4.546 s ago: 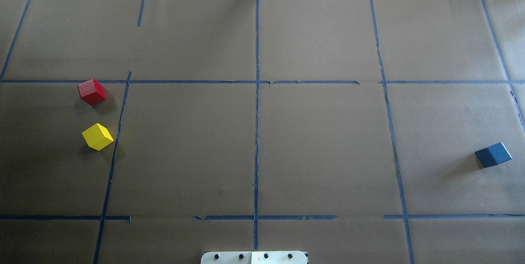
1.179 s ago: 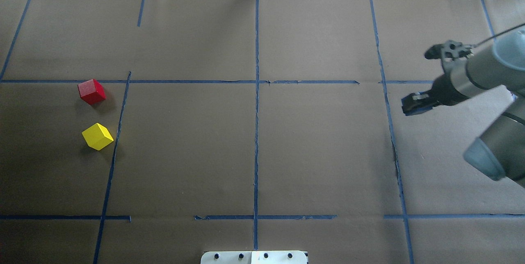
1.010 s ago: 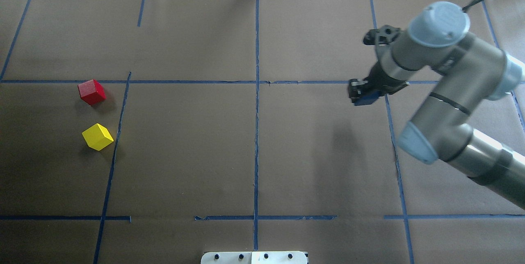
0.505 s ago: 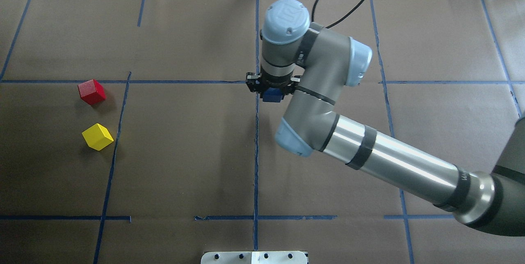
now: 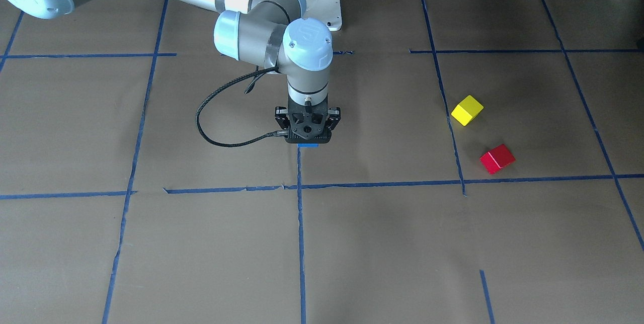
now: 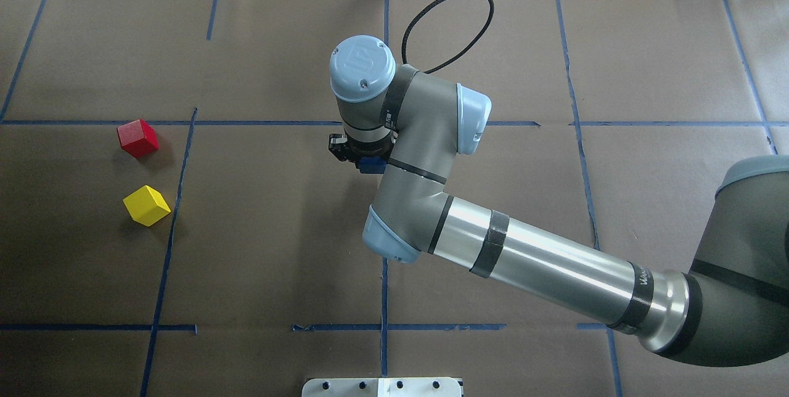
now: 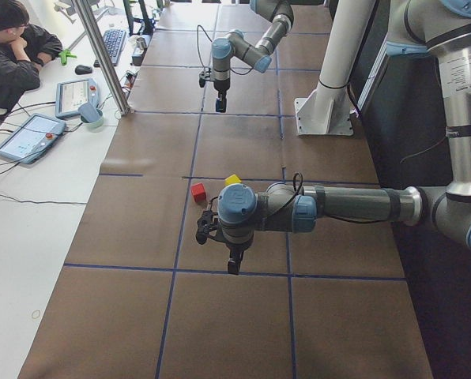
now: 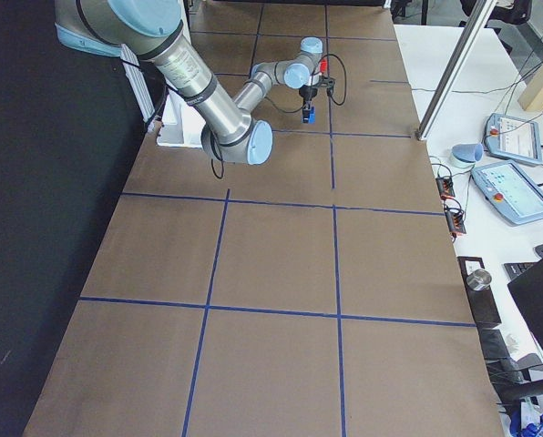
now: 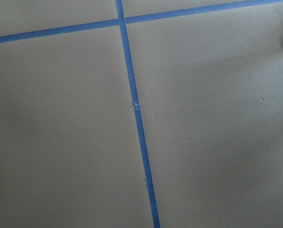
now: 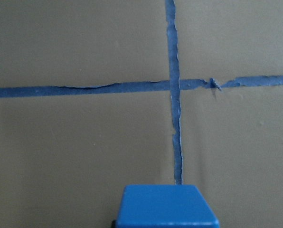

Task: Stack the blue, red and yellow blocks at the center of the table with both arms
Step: 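Carry the blue cube with the right gripper to the table center, then release the blue cube and withdraw the right arm out of view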

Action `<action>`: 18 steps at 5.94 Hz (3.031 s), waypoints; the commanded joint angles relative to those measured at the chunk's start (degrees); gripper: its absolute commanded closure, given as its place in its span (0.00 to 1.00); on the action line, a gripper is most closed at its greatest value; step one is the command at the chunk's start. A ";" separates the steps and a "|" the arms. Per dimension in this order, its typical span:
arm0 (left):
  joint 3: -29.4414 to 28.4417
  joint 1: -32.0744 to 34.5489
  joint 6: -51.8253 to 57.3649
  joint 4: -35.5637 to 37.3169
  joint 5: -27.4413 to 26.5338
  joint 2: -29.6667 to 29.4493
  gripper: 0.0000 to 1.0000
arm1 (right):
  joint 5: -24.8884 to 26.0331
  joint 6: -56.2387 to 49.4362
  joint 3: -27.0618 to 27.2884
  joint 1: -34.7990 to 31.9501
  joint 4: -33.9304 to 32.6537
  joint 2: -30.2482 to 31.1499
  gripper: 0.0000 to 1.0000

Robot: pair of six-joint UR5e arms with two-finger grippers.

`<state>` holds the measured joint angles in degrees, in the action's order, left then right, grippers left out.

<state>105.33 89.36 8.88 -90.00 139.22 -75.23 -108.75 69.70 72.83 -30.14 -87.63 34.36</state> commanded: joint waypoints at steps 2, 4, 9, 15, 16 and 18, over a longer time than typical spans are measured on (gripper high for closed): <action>0.05 0.02 0.00 0.00 0.00 0.00 0.00 | 0.82 0.43 -0.33 1.14 4.04 2.38 0.70; 0.14 0.02 0.00 0.00 0.00 0.00 0.00 | 0.82 0.35 -0.33 1.49 4.04 2.38 0.04; 0.40 -0.06 0.00 -0.09 -0.09 -0.09 0.00 | -9.50 -9.45 4.77 -12.60 2.91 4.03 0.01; -3.88 -0.24 -0.53 -0.62 -0.35 -9.73 0.00 | -21.94 -61.88 22.13 -43.04 3.08 42.63 0.00; -3.91 -0.24 0.17 -0.79 -0.61 -9.67 0.00 | -21.94 -69.71 25.92 -47.07 3.51 51.33 0.00; -3.56 -0.24 -0.61 -8.03 -0.09 -9.50 0.00 | -21.68 -77.25 27.53 -55.86 3.69 63.49 0.00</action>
<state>101.67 89.12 8.65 -94.05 138.90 -84.83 -130.61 -4.94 99.58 -81.91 -84.04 91.85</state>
